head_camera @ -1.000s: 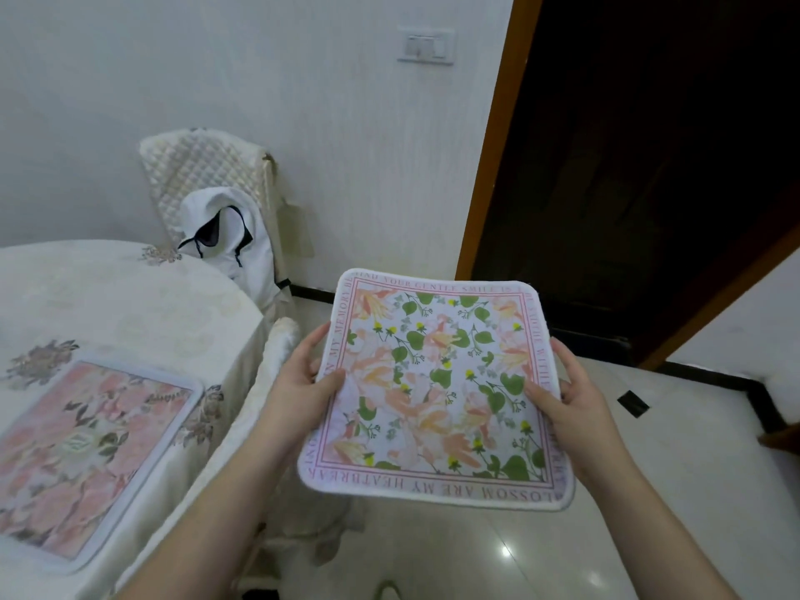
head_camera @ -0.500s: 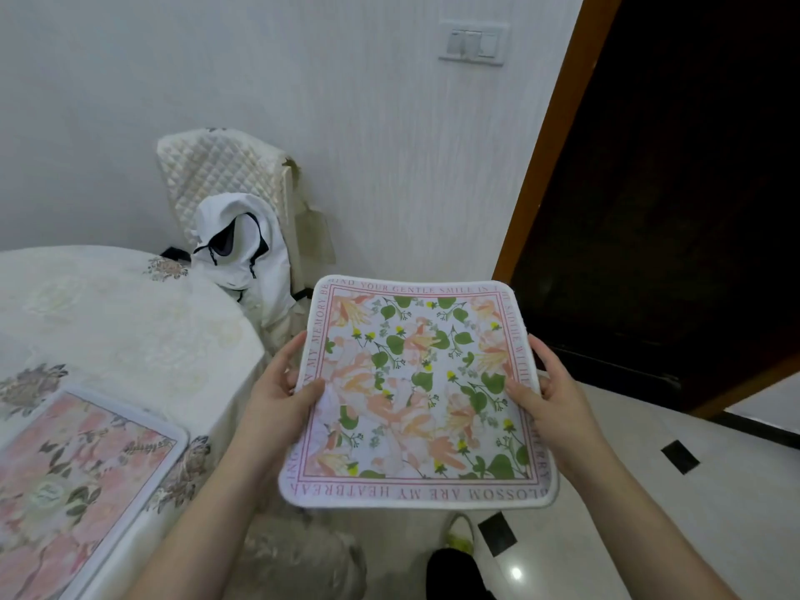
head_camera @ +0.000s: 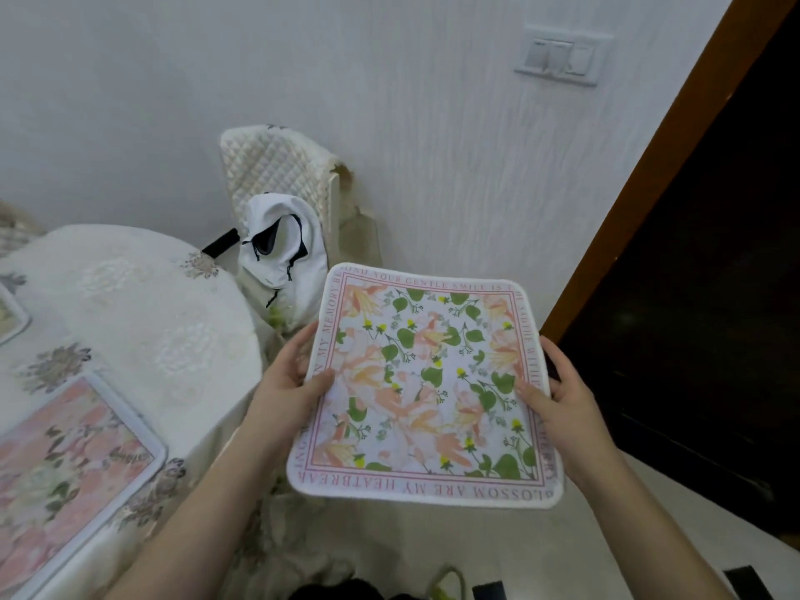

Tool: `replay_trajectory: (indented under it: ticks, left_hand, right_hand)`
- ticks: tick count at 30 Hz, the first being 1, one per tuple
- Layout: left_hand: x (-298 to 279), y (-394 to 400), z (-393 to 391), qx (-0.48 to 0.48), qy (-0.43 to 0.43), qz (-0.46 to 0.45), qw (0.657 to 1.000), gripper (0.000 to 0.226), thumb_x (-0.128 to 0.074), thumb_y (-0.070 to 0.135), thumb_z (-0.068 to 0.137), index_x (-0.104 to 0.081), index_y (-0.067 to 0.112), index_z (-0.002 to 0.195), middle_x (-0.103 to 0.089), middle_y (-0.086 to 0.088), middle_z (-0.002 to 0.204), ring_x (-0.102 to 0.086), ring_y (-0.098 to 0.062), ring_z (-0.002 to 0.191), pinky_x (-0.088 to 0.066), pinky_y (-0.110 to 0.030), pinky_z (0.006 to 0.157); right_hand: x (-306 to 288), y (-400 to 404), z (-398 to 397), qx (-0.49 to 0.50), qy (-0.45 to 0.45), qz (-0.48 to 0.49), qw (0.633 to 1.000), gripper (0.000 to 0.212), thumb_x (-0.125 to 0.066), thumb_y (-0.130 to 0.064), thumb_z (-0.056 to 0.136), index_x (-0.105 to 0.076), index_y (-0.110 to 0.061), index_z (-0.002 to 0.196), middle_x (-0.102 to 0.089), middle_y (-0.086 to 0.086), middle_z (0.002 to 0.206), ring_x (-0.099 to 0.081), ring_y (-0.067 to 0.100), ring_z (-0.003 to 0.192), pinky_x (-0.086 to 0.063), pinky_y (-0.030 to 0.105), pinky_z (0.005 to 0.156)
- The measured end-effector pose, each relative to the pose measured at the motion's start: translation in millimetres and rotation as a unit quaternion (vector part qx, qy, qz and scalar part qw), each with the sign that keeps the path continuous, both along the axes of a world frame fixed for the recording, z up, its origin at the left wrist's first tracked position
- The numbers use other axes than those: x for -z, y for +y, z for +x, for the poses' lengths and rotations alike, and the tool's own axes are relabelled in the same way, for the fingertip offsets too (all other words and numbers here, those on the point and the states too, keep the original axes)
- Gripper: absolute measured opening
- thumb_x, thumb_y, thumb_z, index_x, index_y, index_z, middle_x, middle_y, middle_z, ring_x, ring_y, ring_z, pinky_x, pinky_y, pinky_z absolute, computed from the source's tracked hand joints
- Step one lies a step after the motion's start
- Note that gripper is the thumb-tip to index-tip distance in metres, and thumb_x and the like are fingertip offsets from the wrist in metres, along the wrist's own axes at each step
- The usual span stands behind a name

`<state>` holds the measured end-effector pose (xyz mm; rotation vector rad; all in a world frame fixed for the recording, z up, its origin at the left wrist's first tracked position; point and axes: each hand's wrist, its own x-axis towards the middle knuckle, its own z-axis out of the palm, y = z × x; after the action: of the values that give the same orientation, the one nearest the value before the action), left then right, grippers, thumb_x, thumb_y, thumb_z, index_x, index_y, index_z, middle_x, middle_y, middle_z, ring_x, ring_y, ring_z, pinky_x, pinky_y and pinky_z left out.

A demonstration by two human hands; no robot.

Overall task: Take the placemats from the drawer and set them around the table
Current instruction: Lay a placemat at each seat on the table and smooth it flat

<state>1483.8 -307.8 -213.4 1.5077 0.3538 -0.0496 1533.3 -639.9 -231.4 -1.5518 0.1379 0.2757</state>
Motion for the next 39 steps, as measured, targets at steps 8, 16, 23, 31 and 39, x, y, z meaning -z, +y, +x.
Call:
replay_trajectory:
  ticks: [8,16,23,31,39]
  left_hand:
    - [1,34,27,-0.083,0.016,0.021,0.996,0.061,-0.057,0.004,0.097,-0.043,0.041,0.143,-0.076,-0.005,0.107,-0.075,-0.034,0.087,-0.063,-0.044,0.062]
    - [19,98,61,-0.15,0.02,-0.008,0.988,0.06,-0.059,0.006,0.097,-0.046,0.048,0.138,-0.077,-0.005,0.105,-0.075,-0.034,0.086,-0.062,-0.045,0.062]
    - [23,159,85,-0.179,0.014,-0.008,0.984,0.062,-0.059,0.008,0.097,-0.043,0.051,0.138,-0.076,-0.003,0.108,-0.075,-0.035,0.088,-0.062,-0.048,0.065]
    - [24,209,96,-0.224,0.006,0.0,0.975,0.061,-0.059,0.008,0.096,-0.048,0.058,0.131,-0.075,-0.004,0.109,-0.075,-0.035,0.088,-0.062,-0.049,0.066]
    - [34,248,108,-0.315,0.024,-0.003,0.949,0.063,-0.059,0.007,0.097,-0.043,0.05,0.14,-0.075,-0.005,0.11,-0.075,-0.035,0.091,-0.062,-0.049,0.069]
  right_hand:
    - [3,46,69,-0.079,-0.008,0.013,0.997,0.061,-0.068,-0.015,0.091,-0.051,-0.069,0.114,-0.076,0.003,0.103,-0.075,0.03,0.086,-0.062,0.047,0.064]
    - [-8,120,143,-0.154,-0.008,-0.007,0.988,0.062,-0.066,-0.015,0.092,-0.045,-0.059,0.131,-0.076,0.009,0.101,-0.075,0.035,0.084,-0.061,0.047,0.061]
    - [-16,189,194,-0.204,0.0,-0.006,0.979,0.065,-0.068,-0.017,0.09,-0.043,-0.062,0.129,-0.076,0.014,0.097,-0.074,0.039,0.082,-0.06,0.052,0.06]
    - [2,255,228,-0.241,0.025,-0.014,0.97,0.062,-0.064,-0.015,0.092,-0.041,-0.054,0.134,-0.076,0.015,0.098,-0.074,0.039,0.082,-0.061,0.054,0.063]
    - [23,330,290,-0.318,-0.005,-0.009,0.948,0.062,-0.068,-0.018,0.09,-0.045,-0.066,0.121,-0.075,0.006,0.107,-0.075,0.032,0.087,-0.061,0.049,0.064]
